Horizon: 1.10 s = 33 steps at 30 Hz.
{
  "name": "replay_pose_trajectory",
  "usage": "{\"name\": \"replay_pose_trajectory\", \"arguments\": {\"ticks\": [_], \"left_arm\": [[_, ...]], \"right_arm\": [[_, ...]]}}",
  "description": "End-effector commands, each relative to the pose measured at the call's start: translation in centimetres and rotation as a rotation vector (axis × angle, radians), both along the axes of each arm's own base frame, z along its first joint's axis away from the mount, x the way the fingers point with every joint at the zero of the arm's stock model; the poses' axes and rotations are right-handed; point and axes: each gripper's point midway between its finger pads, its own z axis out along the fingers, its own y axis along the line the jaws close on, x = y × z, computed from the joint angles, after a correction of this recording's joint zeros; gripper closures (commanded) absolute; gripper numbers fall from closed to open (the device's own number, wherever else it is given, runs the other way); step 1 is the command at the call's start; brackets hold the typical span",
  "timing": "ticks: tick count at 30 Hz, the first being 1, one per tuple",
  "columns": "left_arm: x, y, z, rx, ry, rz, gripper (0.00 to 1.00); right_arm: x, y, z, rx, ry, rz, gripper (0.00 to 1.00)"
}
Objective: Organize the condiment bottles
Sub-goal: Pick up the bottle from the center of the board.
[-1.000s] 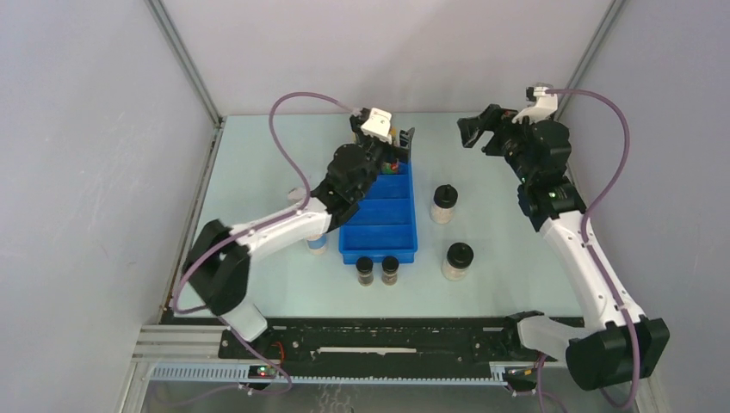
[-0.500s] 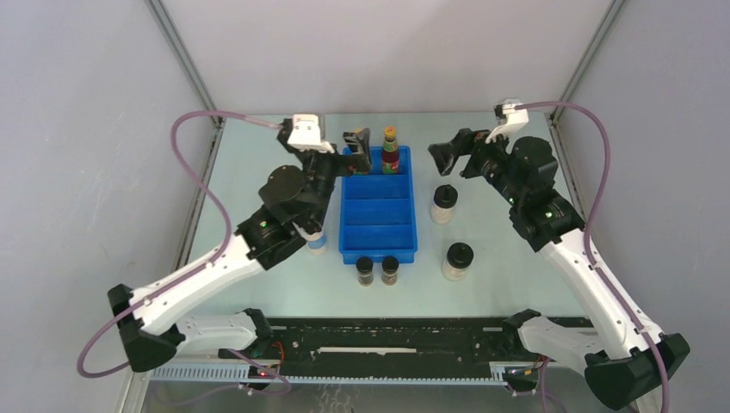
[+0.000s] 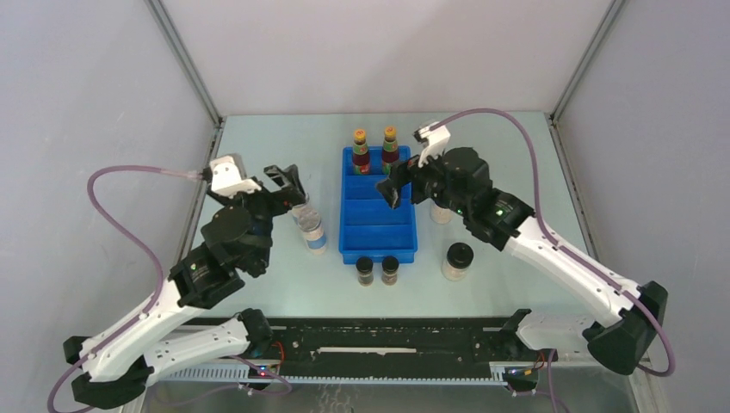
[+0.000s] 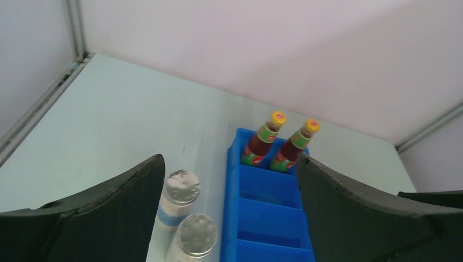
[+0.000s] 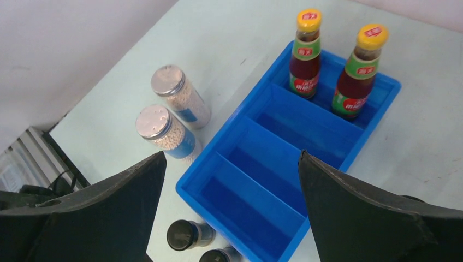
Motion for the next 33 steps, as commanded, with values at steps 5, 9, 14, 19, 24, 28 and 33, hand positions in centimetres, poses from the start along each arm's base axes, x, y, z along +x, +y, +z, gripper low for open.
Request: {"name": "replay_pose_trajectory", "arguments": {"ticks": [5, 9, 14, 19, 24, 28, 33], "left_arm": [[-0.2, 1.9, -6.2, 0.097, 0.147, 0.126, 0.01], [0.5, 1.5, -8.2, 0.145, 0.272, 0.122, 0.00], [1.9, 1.6, -10.6, 0.160, 0.419, 0.118, 0.02], [3.3, 2.2, -11.9, 0.090, 0.550, 0.080, 0.04], [4.5, 2.2, -12.9, 0.067, 0.651, 0.033, 0.06], [5.7, 1.5, -14.1, 0.069, 0.724, -0.010, 0.06], [6.9, 0.8, -16.2, 0.099, 0.826, -0.028, 0.06]], "right_arm": [[0.5, 1.0, 0.4, -0.026, -0.032, -0.001, 0.00], [0.5, 1.1, 0.0, -0.023, -0.011, -0.003, 0.00], [0.1, 0.8, -0.3, -0.019, -0.007, -0.016, 0.00], [0.0, 0.1, 0.0, -0.018, -0.014, -0.039, 0.00], [-0.1, 0.0, 0.6, -0.002, -0.024, -0.039, 0.00], [-0.1, -0.1, 0.7, 0.005, -0.034, -0.043, 0.00], [0.2, -0.5, 0.2, -0.001, -0.037, -0.057, 0.00]]}}
